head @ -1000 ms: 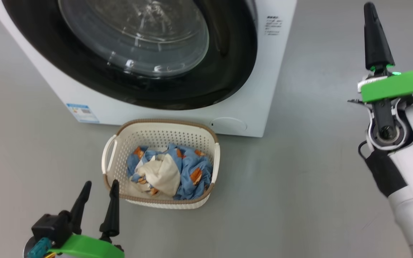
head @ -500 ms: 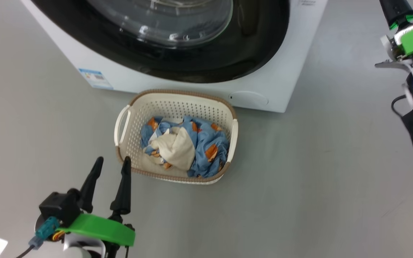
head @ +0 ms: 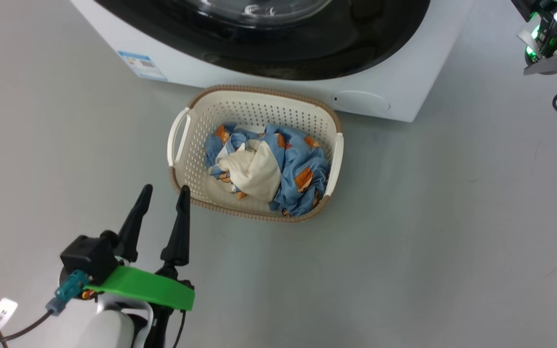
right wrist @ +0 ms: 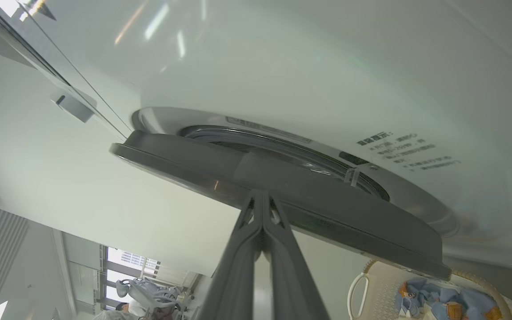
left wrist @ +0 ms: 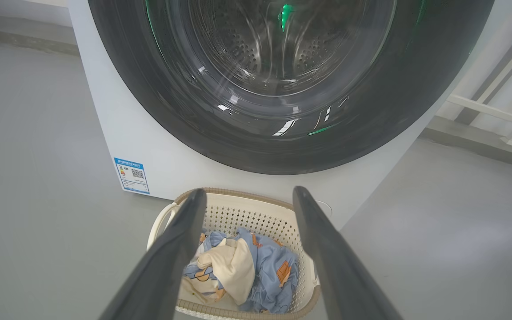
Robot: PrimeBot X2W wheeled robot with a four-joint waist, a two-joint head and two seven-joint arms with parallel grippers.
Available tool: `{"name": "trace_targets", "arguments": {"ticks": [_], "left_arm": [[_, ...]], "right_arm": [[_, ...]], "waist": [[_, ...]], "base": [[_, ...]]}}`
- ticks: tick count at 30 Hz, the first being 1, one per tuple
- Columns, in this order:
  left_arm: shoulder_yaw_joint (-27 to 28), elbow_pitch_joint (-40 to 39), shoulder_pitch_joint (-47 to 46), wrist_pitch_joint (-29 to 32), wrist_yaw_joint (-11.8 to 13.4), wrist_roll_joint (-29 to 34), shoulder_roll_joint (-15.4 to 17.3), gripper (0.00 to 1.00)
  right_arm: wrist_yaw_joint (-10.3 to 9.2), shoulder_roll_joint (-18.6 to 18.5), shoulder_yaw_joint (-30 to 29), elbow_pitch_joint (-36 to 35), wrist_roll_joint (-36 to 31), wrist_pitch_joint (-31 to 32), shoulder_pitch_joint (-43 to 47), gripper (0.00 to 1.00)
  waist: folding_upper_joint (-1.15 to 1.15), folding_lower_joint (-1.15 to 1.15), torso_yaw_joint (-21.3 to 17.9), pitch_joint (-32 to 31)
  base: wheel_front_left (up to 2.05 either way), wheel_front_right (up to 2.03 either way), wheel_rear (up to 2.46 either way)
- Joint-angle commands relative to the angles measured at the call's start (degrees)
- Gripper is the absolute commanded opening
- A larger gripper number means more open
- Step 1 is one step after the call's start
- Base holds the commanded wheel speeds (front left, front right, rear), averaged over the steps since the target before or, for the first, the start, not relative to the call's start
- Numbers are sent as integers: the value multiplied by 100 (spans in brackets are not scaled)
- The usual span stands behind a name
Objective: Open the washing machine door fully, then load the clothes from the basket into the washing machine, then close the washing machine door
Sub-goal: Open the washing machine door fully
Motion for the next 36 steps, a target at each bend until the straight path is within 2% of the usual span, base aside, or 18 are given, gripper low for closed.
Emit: {"name": "trace_targets", "arguments": {"ticks": [1, 10, 22, 36], "left_arm": [[167, -164, -153, -78, -9, -69, 95, 100], [84, -222, -341, -78, -9, -139, 38, 100], [13, -253, -540, -78, -9, -203, -11, 100], [30, -211, -570, -78, -9, -179, -35, 100]], "right_arm": [[10, 39, 6, -86, 20, 81, -121, 0], [10, 123, -29, 174, -153, 375, -597, 0], [10, 206, 10, 313, -447, 433, -962, 0], [10, 330, 198, 195, -574, 664, -734, 0]], "waist": [[0, 0, 79, 126], [0, 0, 224, 477], [0, 0, 374, 747], [0, 0, 357, 635]], "base": [[0, 0, 0], [0, 0, 0], [0, 0, 0], [0, 0, 0]]}}
